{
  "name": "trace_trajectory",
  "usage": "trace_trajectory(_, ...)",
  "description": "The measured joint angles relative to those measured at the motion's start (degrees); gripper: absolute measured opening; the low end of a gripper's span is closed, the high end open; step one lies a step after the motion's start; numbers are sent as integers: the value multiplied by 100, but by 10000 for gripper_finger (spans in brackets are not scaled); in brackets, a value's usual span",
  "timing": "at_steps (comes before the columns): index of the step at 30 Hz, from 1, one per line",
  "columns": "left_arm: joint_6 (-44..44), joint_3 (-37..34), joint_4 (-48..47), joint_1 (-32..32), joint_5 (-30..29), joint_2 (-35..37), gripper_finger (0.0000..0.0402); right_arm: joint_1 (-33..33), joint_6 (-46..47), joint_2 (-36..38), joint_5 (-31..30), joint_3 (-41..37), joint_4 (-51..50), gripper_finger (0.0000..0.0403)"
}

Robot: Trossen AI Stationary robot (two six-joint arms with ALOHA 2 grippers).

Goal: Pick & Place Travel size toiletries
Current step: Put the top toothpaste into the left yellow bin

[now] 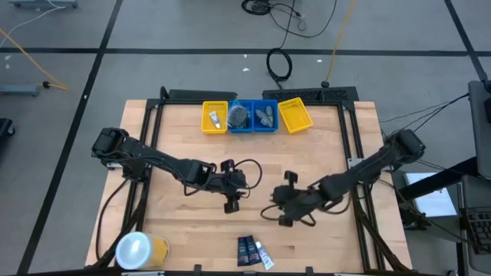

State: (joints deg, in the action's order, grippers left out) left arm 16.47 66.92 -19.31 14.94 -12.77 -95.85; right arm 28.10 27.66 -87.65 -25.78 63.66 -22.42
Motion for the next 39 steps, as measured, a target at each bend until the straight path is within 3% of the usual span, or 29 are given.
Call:
trace_trajectory(7, -251, 0, 474, -2, -93, 0, 168, 174, -730, 701, -1585, 0, 487, 50)
trace_trajectory(12, -702, 0, 1236, -2, -154, 0, 168, 286, -1586, 843, -2190, 2, 1388, 50)
trace_trajectory(20, -1338, 4, 2335, -2, -807, 2, 168, 229, -2992, 845, -2245, -186, 3230, 50)
trace_trajectory(28, -1542, 4, 2951, -2, -832, 2, 168, 84, -4277, 843, -2248, -957, 5724, 50)
trace_trajectory(39, -1617, 4, 3088, -42, -831, 2, 168, -236, -4485, 841, -2219, -1069, 6167, 50)
